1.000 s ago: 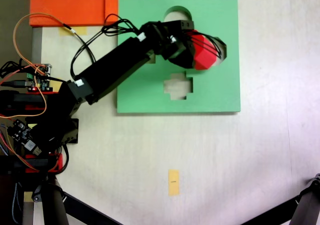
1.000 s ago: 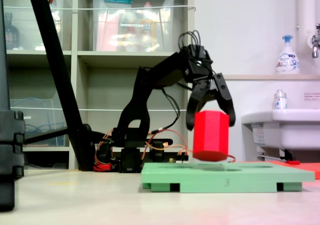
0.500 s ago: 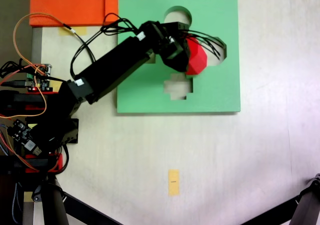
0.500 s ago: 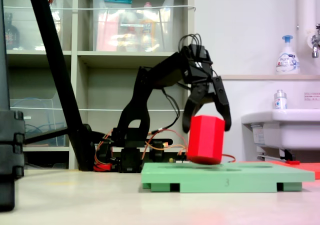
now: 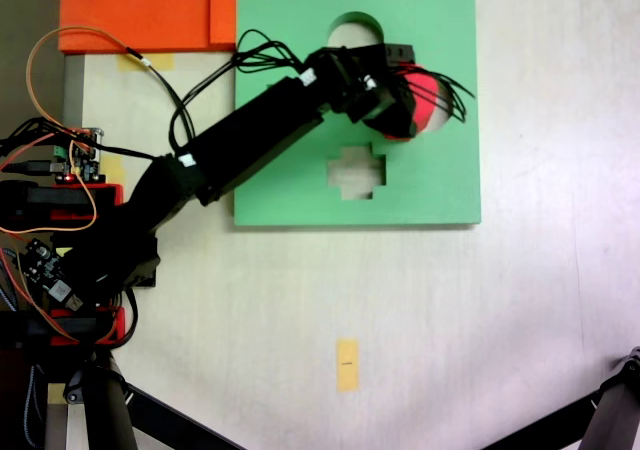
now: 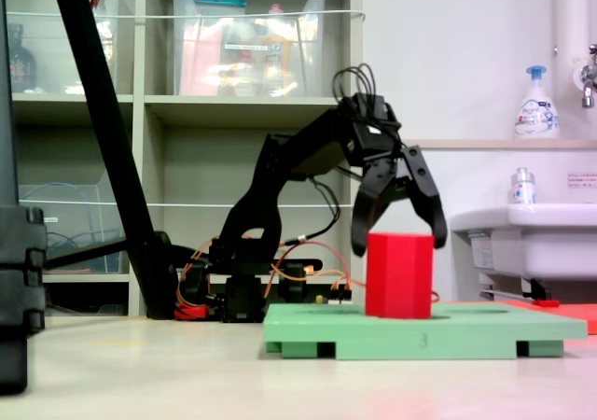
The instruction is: Put the octagonal pillar block into the corresponding hole
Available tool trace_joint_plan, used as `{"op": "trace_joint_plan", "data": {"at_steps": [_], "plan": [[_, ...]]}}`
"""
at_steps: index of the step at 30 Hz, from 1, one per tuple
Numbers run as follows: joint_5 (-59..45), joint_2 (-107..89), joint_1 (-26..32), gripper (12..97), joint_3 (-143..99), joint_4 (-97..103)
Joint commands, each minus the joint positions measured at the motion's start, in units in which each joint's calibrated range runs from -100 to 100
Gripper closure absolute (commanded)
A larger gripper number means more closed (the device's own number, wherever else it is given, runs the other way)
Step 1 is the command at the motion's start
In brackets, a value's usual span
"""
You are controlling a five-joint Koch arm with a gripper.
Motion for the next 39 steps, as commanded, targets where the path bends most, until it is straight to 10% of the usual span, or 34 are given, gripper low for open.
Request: {"op": "trace_joint_plan", "data": {"at_steps": [1,39], "plan": [[-0.83,1.77,-0.24,74.3,3.24,2.83],[-6.01,-2.56,-1.17,64.2,7.73,13.32]]}}
